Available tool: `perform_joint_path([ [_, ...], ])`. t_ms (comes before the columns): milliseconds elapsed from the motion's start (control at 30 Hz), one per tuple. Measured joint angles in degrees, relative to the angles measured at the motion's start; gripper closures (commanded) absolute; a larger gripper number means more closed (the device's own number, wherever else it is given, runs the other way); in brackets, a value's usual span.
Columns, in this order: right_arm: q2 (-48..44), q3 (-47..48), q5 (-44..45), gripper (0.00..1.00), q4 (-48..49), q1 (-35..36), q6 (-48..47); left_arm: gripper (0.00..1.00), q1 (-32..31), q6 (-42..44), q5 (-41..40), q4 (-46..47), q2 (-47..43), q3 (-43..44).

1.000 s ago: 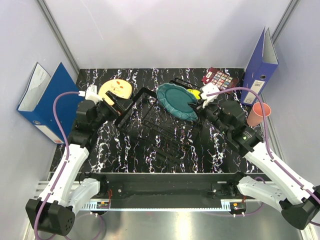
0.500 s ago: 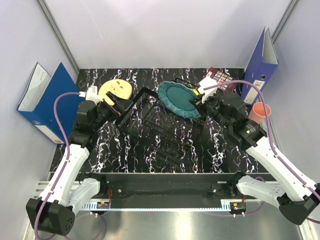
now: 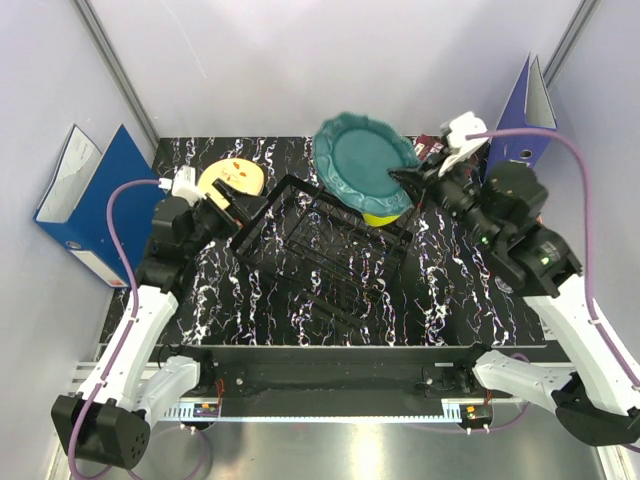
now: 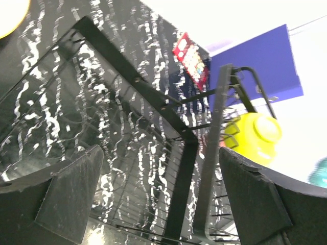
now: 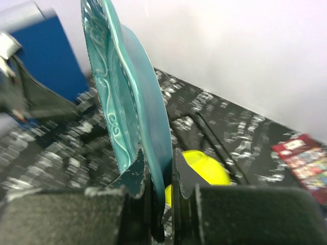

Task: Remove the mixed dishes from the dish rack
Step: Pick up the plate from the dish rack, then place the plate at the center of the board.

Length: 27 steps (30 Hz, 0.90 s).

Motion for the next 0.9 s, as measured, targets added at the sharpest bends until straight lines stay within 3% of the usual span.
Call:
perform_joint_path([
  [200,3.74,10.67,-1.73,1.0,-4.57,0.0,15.96,0.01,0.0,-0.48,3.48,2.4,-0.79,3.45],
  [400,11.45,18.29,-6.49,1.0,-12.11,0.0,29.59,0.01,-0.02,-7.96,13.33,18.1,-1.68,3.65],
  [700,14.67,16.61,-9.88,1.0,-17.68,0.0,38.64,0.03,-0.02,-21.42,22.97,45.64,-0.96,1.73],
  [900,14.45,13.81,-13.29,1.0,-14.03,0.0,41.42,0.03,-0.17,-25.33,25.9,51.63,0.68,-0.59],
])
